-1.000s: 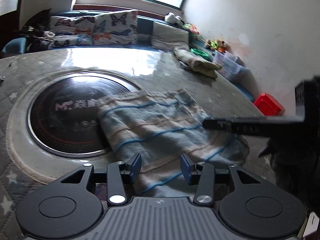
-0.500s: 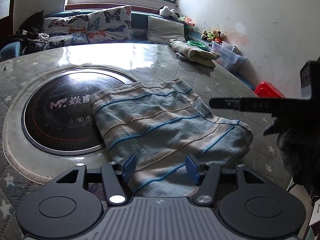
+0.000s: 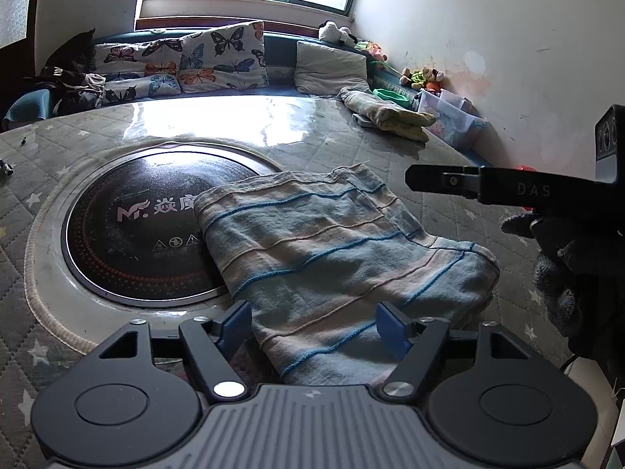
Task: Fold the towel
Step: 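Smooth the folded towel with the right gripper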
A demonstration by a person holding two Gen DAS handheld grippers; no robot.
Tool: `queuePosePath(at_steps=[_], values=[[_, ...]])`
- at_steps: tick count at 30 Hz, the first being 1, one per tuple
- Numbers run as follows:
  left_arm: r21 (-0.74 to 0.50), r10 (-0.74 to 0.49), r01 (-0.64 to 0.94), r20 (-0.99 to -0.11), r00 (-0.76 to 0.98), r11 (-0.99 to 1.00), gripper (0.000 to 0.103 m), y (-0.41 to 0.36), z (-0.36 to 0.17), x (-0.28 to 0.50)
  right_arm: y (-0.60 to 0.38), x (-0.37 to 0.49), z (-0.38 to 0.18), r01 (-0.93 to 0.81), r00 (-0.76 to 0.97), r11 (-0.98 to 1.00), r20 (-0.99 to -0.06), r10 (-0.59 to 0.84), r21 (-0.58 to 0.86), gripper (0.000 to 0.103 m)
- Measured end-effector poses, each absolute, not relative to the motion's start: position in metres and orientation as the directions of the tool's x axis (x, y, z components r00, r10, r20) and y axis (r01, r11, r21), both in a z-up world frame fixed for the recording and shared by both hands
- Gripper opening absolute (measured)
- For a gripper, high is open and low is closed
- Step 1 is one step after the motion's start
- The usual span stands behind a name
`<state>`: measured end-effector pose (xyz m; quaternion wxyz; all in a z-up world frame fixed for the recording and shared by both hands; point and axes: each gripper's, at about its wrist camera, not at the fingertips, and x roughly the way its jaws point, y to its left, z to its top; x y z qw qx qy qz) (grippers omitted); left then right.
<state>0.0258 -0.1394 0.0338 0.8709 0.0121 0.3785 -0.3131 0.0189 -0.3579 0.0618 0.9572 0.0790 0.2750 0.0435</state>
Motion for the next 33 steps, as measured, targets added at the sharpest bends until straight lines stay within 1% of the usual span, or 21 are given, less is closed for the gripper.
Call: queuePosePath(at_steps=[3,6,7,9,12,14,17,20,24,28,30,33], values=[[-0.211,-0.542,0.564,-0.661,0.519,0.798,0.084,-0.139,0.035,0.024,-0.358,0.014,0.067,-0.02,0.874,0.984,-0.476,0.102,0.176,0.103],[-0.211,-0.545,0.569,-0.66,0.517,0.795,0.086,-0.14,0.035,0.024,-0.361,0.009,0.072,-0.014,0.899,0.977,-0.426,0.106,0.214,0.103],[-0.211,-0.547,0.57,-0.659,0.516,0.794,0.088,-0.141,0.035,0.023,-0.363,0.011,0.073,-0.02,0.896,0.972,-0.428,0.122,0.235,0.103],[-0.21,-0.547,0.573,-0.66,0.515,0.792,0.093,-0.142,0.034,0.023,-0.368,0.016,0.074,-0.034,0.886,0.96,-0.435,0.158,0.279,0.103],[-0.207,-0.548,0.578,-0.661,0.512,0.789,0.094,-0.142,0.034,0.023,-0.368,0.021,0.073,-0.044,0.865,0.954,-0.466,0.184,0.297,0.103],[-0.206,-0.544,0.574,-0.664,0.513,0.793,0.096,-0.14,0.033,0.023,-0.363,0.022,0.069,-0.085,0.844,0.952,-0.486,0.226,0.296,0.103],[-0.206,-0.536,0.565,-0.669,0.515,0.799,0.096,-0.138,0.031,0.025,-0.35,0.021,0.062,-0.15,0.812,0.941,-0.506,0.292,0.303,0.103],[-0.209,-0.533,0.56,-0.675,0.511,0.802,0.096,-0.138,0.027,0.025,-0.336,0.018,0.053,-0.177,0.784,0.934,-0.53,0.324,0.309,0.103],[-0.19,-0.518,0.565,-0.692,0.503,0.803,0.096,-0.141,0.02,0.026,-0.331,0.013,0.038,-0.159,0.763,0.937,-0.564,0.316,0.31,0.103],[-0.172,-0.495,0.559,-0.712,0.498,0.811,0.096,-0.139,0.013,0.026,-0.354,0.015,0.024,-0.042,0.757,0.954,-0.613,0.225,0.298,0.103],[-0.171,-0.49,0.555,-0.714,0.499,0.814,0.096,-0.138,0.012,0.026,-0.366,0.016,0.024,-0.016,0.747,0.949,-0.628,0.22,0.314,0.103],[-0.171,-0.495,0.553,-0.703,0.511,0.815,0.096,-0.137,0.016,0.026,-0.363,0.017,0.039,-0.035,0.77,0.974,-0.615,0.17,0.225,0.103]])
